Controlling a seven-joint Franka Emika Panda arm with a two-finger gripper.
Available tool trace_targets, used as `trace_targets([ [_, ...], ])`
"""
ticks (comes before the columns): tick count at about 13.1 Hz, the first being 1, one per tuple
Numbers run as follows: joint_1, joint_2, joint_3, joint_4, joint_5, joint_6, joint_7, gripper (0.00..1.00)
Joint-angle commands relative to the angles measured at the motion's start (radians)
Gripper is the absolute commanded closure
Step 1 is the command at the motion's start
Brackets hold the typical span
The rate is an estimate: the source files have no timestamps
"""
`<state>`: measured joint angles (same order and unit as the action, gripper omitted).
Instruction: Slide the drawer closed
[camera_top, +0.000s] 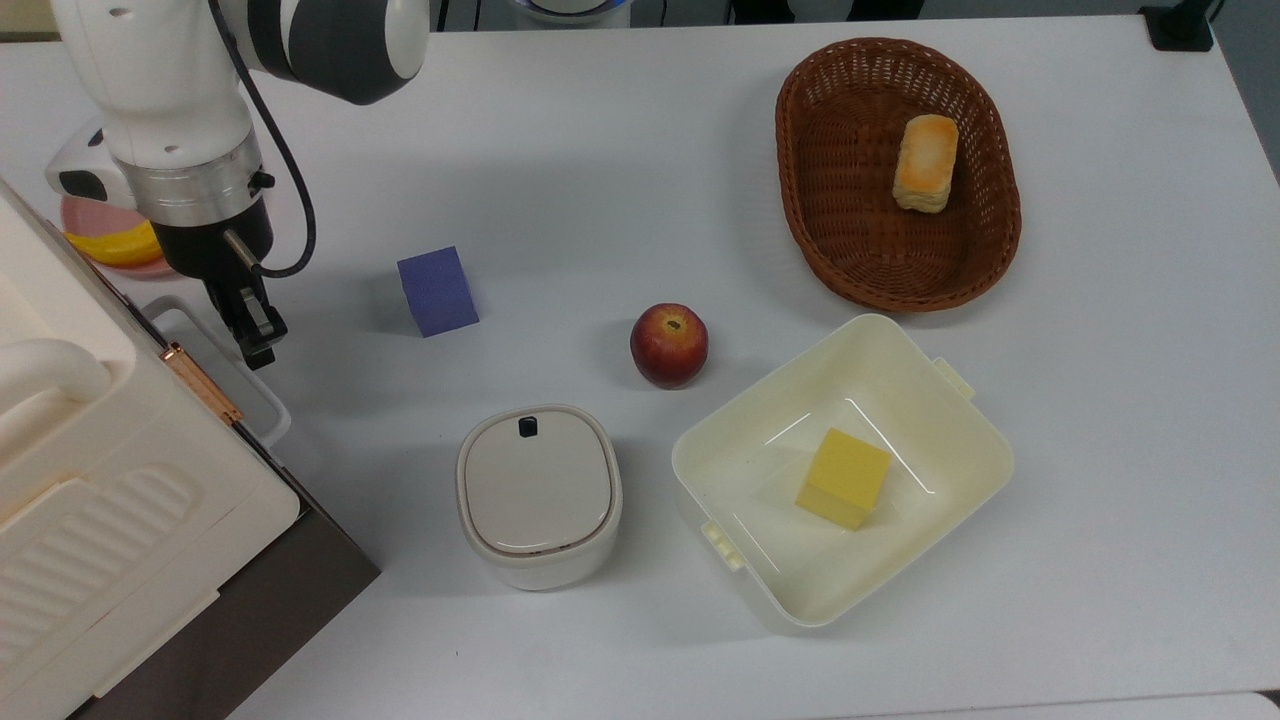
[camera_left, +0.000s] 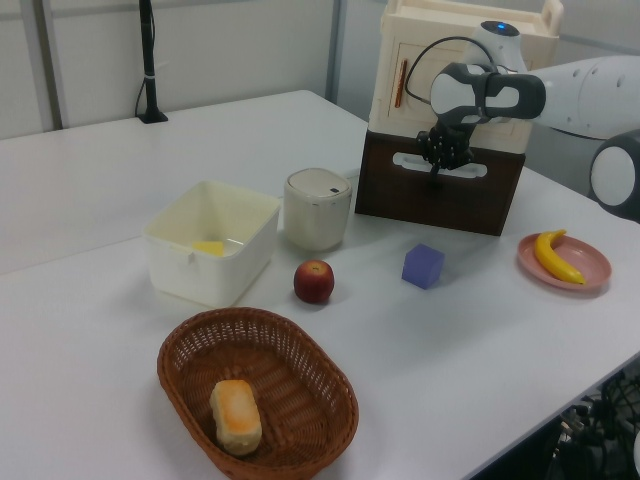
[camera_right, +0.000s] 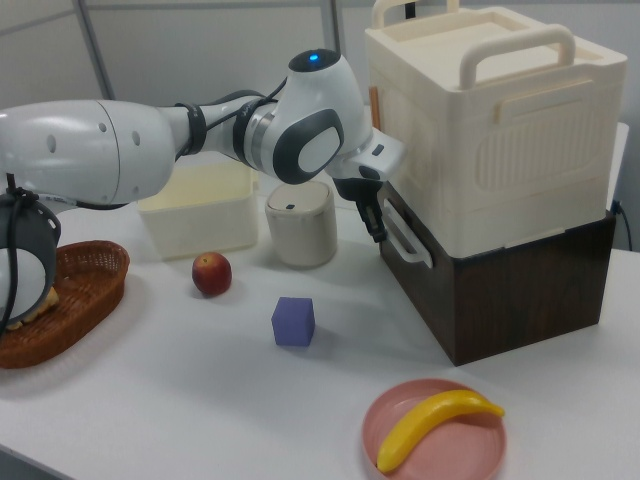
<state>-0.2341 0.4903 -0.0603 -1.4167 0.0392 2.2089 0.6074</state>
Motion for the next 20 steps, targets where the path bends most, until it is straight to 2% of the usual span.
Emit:
trace_targets([
  [1,0.01,0.011,-0.01,0.009,-0.014,0.037,-0.003,1.0],
  [3,0.022,0.013,0.01,-0.014,-0.063,0.031,-0.029,1.0],
  [5,0.056,0.014,0.059,-0.07,-0.183,0.029,-0.035,1.0],
  [6,0.071,0.014,0.074,-0.083,-0.217,0.029,-0.032,1.0],
  [11,0.145,-0.025,0.142,-0.084,-0.229,-0.023,-0.038,1.0],
  [15,0.199,-0.133,0.149,-0.088,-0.216,-0.113,-0.087,1.0],
  [18,0.203,-0.208,0.172,-0.09,-0.205,-0.214,-0.175,0.97],
  [19,0.202,-0.232,0.175,-0.09,-0.203,-0.25,-0.202,0.82],
  [20,0.202,-0.252,0.175,-0.091,-0.2,-0.282,-0.213,0.43],
])
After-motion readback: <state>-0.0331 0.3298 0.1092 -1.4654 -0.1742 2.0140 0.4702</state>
